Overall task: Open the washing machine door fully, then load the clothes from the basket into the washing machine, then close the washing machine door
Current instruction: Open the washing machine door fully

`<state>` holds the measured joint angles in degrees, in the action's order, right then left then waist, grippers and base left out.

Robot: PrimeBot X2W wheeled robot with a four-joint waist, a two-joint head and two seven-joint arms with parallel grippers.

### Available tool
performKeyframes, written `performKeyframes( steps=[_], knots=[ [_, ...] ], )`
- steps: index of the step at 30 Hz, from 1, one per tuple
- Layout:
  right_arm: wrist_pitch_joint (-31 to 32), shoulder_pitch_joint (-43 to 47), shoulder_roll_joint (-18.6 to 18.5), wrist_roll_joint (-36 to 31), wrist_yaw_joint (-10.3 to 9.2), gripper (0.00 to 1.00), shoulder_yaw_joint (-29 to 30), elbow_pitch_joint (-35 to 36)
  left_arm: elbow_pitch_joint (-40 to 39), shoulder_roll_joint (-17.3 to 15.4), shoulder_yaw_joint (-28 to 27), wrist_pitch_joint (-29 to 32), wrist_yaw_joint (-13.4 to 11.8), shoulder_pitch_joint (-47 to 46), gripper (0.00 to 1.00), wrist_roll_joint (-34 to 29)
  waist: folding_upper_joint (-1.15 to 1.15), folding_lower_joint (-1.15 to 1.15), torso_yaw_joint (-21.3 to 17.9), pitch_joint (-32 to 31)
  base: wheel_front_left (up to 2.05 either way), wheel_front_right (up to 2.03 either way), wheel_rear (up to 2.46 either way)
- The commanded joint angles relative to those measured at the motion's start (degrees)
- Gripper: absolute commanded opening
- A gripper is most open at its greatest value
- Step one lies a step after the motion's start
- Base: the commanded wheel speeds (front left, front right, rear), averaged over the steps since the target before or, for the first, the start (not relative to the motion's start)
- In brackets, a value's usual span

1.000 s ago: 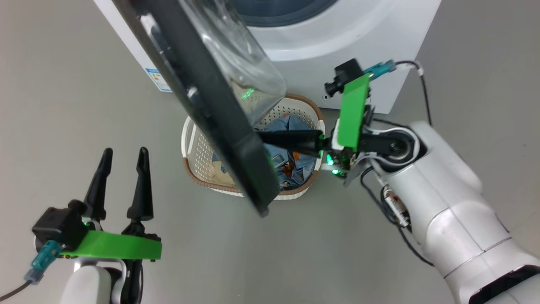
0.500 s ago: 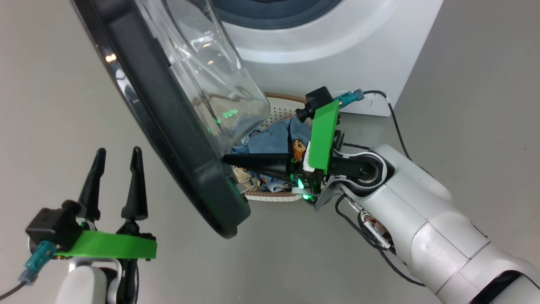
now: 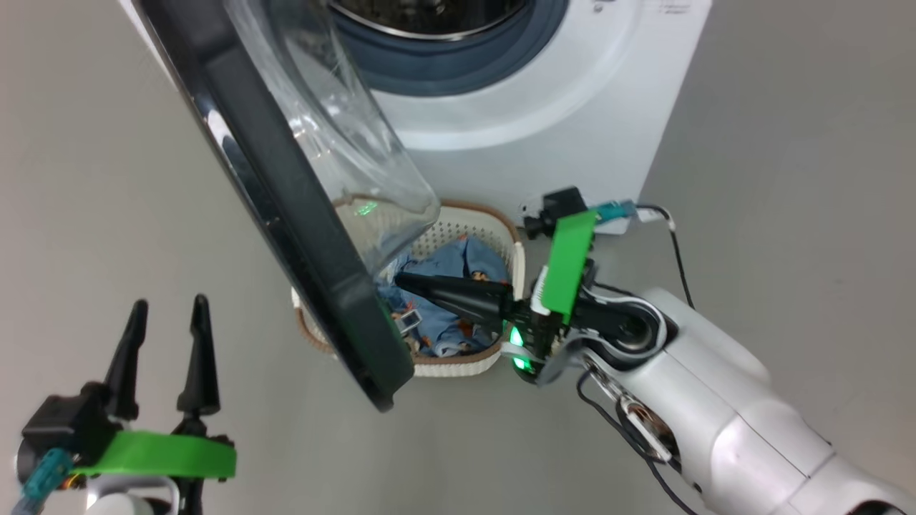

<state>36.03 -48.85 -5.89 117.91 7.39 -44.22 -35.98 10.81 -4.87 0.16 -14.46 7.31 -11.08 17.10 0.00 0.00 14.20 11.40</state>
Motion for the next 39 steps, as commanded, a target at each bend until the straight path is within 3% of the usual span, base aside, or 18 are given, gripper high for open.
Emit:
performKeyframes(
  steps=[1, 19, 20, 21, 22, 23, 24, 36, 39],
  knots=[
    [-0.74, 1.83, 0.66, 0.54, 0.10, 0.00, 0.73, 2.01, -1.15, -1.87, -2.34, -0.54, 0.18, 0.20, 1.00, -0.61, 0.00, 0.00, -2.16, -2.43, 0.00, 0.00, 0.00],
    [-5.52, 14.72, -3.72, 0.52, 0.10, 0.00, 5.58, 11.56, -2.03, -1.34, -7.26, -0.54, 0.18, 7.28, 1.00, -3.24, 0.00, 0.00, -9.55, -9.11, 0.00, 0.00, 0.00],
    [-6.09, 15.23, -3.97, 0.26, 0.10, 0.03, 5.92, 12.03, -2.06, -1.26, -7.41, -0.54, 0.18, 7.49, 1.00, -3.29, 0.00, 0.00, -9.75, -9.36, 0.00, 0.00, 0.00],
    [-6.86, 15.73, -4.15, -0.05, 0.10, 0.27, 6.34, 12.45, -2.10, -1.18, -7.57, -0.54, 0.18, 7.68, 1.00, -3.33, 0.00, 0.00, -9.90, -9.56, 0.00, 0.00, 0.00],
    [-7.46, 16.26, -4.26, -0.30, 0.10, 0.45, 6.68, 12.88, -2.12, -1.11, -7.75, -0.54, 0.18, 7.87, 1.00, -3.38, 0.00, 0.00, -10.05, -9.78, 0.00, 0.00, 0.00],
    [-8.32, 16.77, -4.36, -0.72, 0.10, 0.83, 7.13, 13.35, -2.14, -1.05, -7.92, -0.54, 0.18, 8.08, 1.00, -3.45, 0.00, 0.00, -10.17, -10.01, 0.00, 0.00, 0.00],
    [-9.38, 17.30, -4.35, -1.17, 0.10, 1.00, 7.70, 13.87, -2.17, -1.01, -8.06, -0.54, 0.18, 8.29, 1.00, -3.51, 0.00, 0.00, -10.27, -10.19, 0.00, 0.00, 0.00],
    [-27.65, 24.71, -1.73, -10.94, 0.10, 1.00, 20.88, 22.85, -2.91, -0.62, -8.99, -0.54, 0.18, 9.94, 1.00, -3.95, 0.00, 0.00, -10.67, -11.01, 0.00, 0.00, 0.00],
    [-32.07, 26.32, -1.94, -16.56, 0.10, 1.00, 23.13, 24.82, -3.15, -0.53, -9.16, -0.54, 0.18, 10.13, 1.00, -3.97, 0.00, 0.00, -10.79, -10.93, 0.00, 0.00, 0.00]
  ],
)
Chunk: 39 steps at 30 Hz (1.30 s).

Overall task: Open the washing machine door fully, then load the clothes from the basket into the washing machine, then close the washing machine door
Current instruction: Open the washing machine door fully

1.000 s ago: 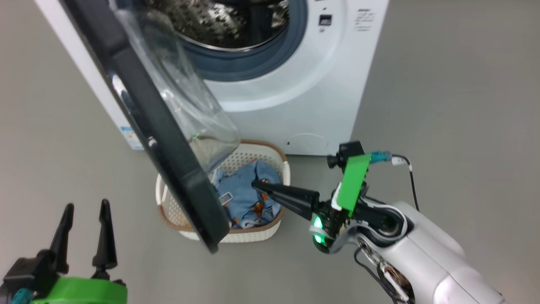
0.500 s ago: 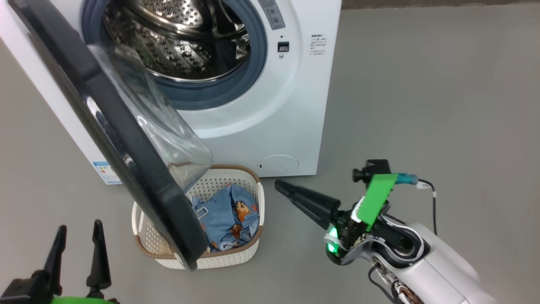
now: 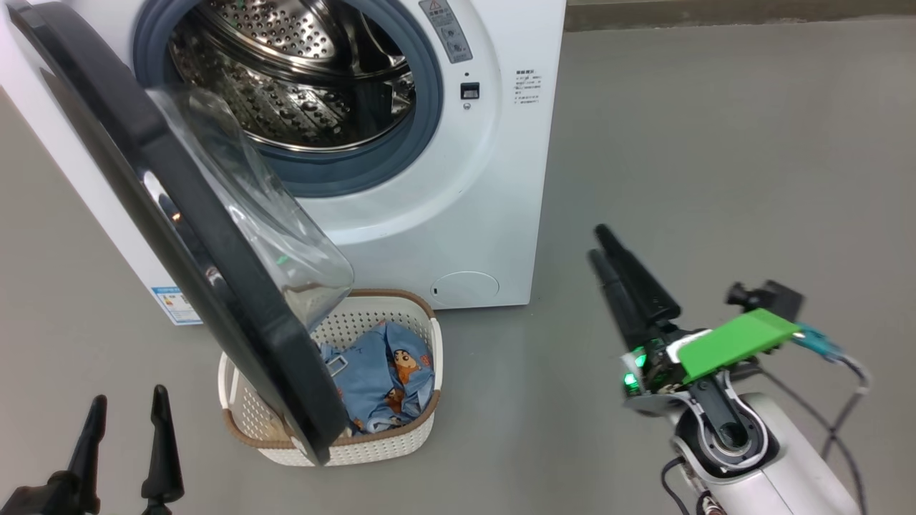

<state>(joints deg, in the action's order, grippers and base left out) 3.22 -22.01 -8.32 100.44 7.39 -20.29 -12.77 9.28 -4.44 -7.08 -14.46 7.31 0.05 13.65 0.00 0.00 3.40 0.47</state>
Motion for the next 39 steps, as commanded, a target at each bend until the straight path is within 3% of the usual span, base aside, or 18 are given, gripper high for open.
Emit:
performKeyframes(
  steps=[1, 7, 12, 20, 24, 31, 39],
  knots=[
    [-1.06, -0.06, 0.17, -1.60, 0.10, 1.00, -0.40, 1.98, -1.70, -0.92, -1.95, -0.54, 0.18, -0.95, 1.00, -0.54, 0.00, 0.00, -0.03, 0.02, 0.00, 0.00, 0.00],
    [-14.28, 1.58, -3.18, -18.93, 0.10, 1.00, -0.71, 1.10, -2.15, -0.74, -2.04, -0.54, 0.18, -0.70, 1.00, -0.73, 0.00, 0.00, -0.32, -0.02, 0.00, 0.00, 0.00],
    [-18.02, 2.56, -4.94, -33.32, 0.10, 1.00, 0.64, -3.02, -2.47, -0.54, -2.34, -0.54, 0.18, -0.25, 1.00, -0.88, 0.00, 0.00, -0.62, -0.29, 0.00, 0.00, 0.00],
    [-18.20, 7.87, 0.68, -62.75, 0.10, 1.00, 15.17, -1.00, -3.01, -0.07, -2.27, -0.54, 0.18, 0.26, 1.00, -1.46, 0.00, 0.00, -0.82, -0.52, 0.00, 0.00, 0.00],
    [-18.21, 12.30, 3.07, -77.90, 0.10, 1.00, 18.48, 1.72, -3.25, 0.02, -2.22, -0.54, 0.18, 0.49, 1.00, -1.88, 0.00, 0.00, -0.71, -0.66, 0.00, 0.00, 0.00],
    [-18.22, 16.14, 4.89, -89.05, 0.10, 1.00, 20.01, 3.51, -3.50, 0.25, -2.15, -0.54, 0.18, 0.95, 1.00, -2.15, 0.00, 0.00, -0.60, -0.53, 0.00, 0.00, 0.00],
    [-18.22, 17.66, 5.37, -95.48, 0.10, 1.00, 21.99, 2.94, -3.43, 0.58, -1.96, -0.54, 0.18, 1.28, 1.00, -2.35, 0.00, 0.00, -0.04, -0.92, 0.00, 0.00, 0.00]
  ],
)
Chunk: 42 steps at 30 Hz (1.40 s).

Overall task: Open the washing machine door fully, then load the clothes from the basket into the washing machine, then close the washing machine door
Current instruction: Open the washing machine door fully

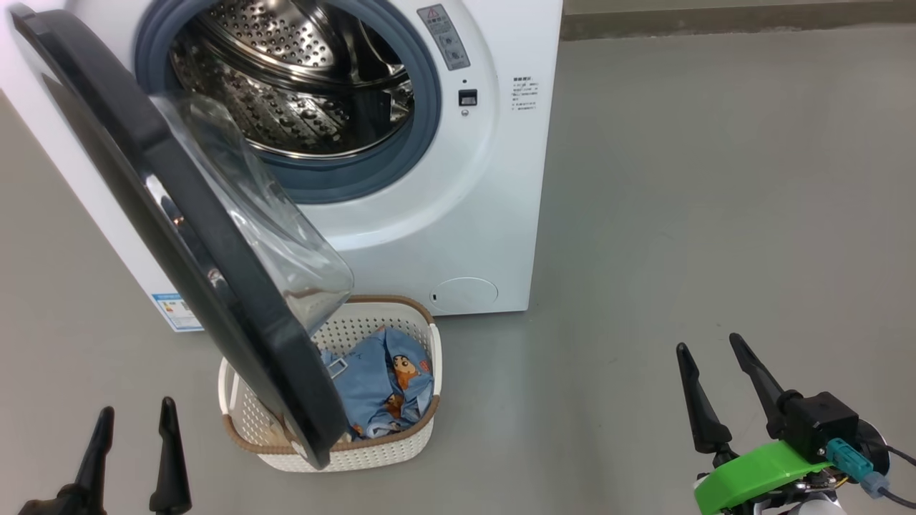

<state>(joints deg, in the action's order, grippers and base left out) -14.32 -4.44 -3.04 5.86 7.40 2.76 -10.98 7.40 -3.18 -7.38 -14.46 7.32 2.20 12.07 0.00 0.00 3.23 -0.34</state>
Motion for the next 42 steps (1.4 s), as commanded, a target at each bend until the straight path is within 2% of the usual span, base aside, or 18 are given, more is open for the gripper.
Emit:
performKeyframes(
  steps=[1, 14, 15, 16, 18, 25, 32, 37, 42],
  knots=[
    [-0.67, 0.09, 0.08, -0.90, 0.09, 1.00, -1.06, 1.15, -1.56, -0.69, -1.67, -0.54, 0.17, -0.87, 1.00, -0.76, 0.00, 0.00, 0.13, -0.11, 0.00, 0.00, 0.00],
    [-0.67, 0.37, 0.15, -1.69, 0.09, 1.00, -0.44, -0.88, -0.60, -0.67, -0.75, -0.54, 0.17, -0.12, 1.00, -0.53, 0.00, 0.00, 0.38, -0.51, 0.00, 0.00, 0.00],
    [-0.67, 0.35, 0.15, -1.75, 0.09, 1.00, -0.43, -0.92, -0.51, -0.74, -0.57, -0.54, 0.17, -0.10, 0.85, -0.51, 0.00, 0.00, 0.37, -0.52, 0.00, 0.00, 0.00],
    [-0.68, 0.36, 0.15, -2.01, 0.09, 1.00, -0.44, -1.00, -0.31, -0.85, -0.26, -0.54, 0.17, -0.07, 0.47, -0.46, 0.00, 0.00, 0.38, -0.53, 0.00, 0.00, 0.00],
    [-0.68, 0.39, 0.15, -2.31, 0.09, 1.00, -0.31, -1.15, 0.00, -1.06, 0.23, -0.54, 0.17, -0.07, 0.00, -0.28, 0.00, 0.00, 0.39, -0.57, 0.00, 0.00, 0.00],
    [-0.68, 0.66, 0.15, -2.18, 0.09, 1.00, -0.05, -1.29, -2.82, -1.25, -0.01, -0.54, 0.17, -1.28, 0.00, 0.44, 0.00, 0.00, 0.40, -0.72, 0.00, 0.00, 0.00],
    [-0.68, 0.82, 0.16, -2.52, 0.09, 1.00, 0.26, -1.77, -16.36, -1.34, -0.16, -0.54, 0.17, -6.05, 0.00, 0.43, 0.00, 0.00, 0.58, -0.56, 0.00, 0.00, 0.00],
    [-0.68, 0.71, 0.16, -2.66, 0.09, 1.00, 0.35, -2.16, -25.02, -2.14, 3.76, -0.54, 0.17, -9.47, 0.00, 0.33, 0.00, 0.00, 0.46, -0.43, 0.00, 0.00, 0.00],
    [-0.68, 0.73, 0.16, -2.55, 0.09, 1.00, 0.34, -2.36, -30.32, -3.10, 9.48, -0.54, 0.17, -12.13, 0.00, 0.38, 0.00, 0.00, 0.16, -0.46, 0.00, 0.00, 0.00]
  ],
)
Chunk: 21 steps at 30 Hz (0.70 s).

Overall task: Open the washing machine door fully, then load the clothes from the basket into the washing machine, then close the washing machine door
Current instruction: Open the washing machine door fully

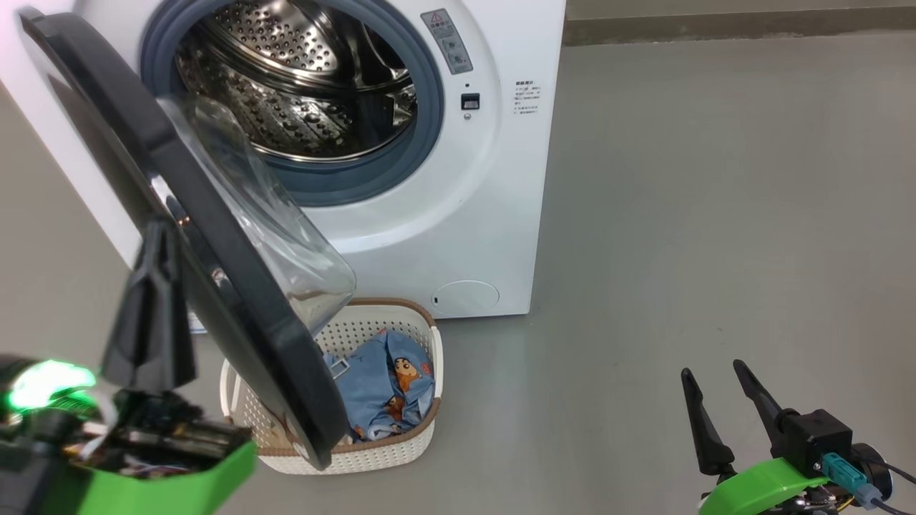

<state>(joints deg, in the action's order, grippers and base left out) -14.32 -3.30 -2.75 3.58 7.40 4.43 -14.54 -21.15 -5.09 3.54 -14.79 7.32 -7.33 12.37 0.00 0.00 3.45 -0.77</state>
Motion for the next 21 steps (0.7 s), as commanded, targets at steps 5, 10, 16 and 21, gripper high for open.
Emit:
performKeyframes(
  steps=[5, 10, 16, 21],
  knots=[
    [-0.68, -0.31, -0.13, -0.26, 0.09, 1.00, -1.19, 1.03, -3.37, -1.99, 4.12, -0.21, 0.17, -4.02, 0.00, 0.41, 0.00, 0.00, -0.30, -0.05, 0.00, 0.00, 0.00],
    [-0.68, -0.21, -0.13, -0.52, 0.09, 1.00, -0.96, 0.82, -2.24, -2.53, 11.82, -0.21, 0.17, -5.16, 0.00, 1.40, 0.00, 0.00, -0.54, 0.07, 0.00, 0.00, 0.00],
    [-0.68, -0.23, -0.13, -0.61, 0.09, 1.00, -1.07, 0.55, 1.45, -2.48, 19.57, -0.21, 0.17, -5.51, 0.00, 1.96, 0.00, 0.00, -0.94, 0.36, 0.00, 0.00, 0.00],
    [-0.68, -0.33, -0.13, -0.55, 0.09, 1.00, -1.26, 0.37, 6.40, -2.95, 23.18, -0.21, 0.17, -5.32, 0.00, 2.70, 0.00, 0.00, -1.29, 0.73, 0.00, 0.00, 0.00]
  ],
)
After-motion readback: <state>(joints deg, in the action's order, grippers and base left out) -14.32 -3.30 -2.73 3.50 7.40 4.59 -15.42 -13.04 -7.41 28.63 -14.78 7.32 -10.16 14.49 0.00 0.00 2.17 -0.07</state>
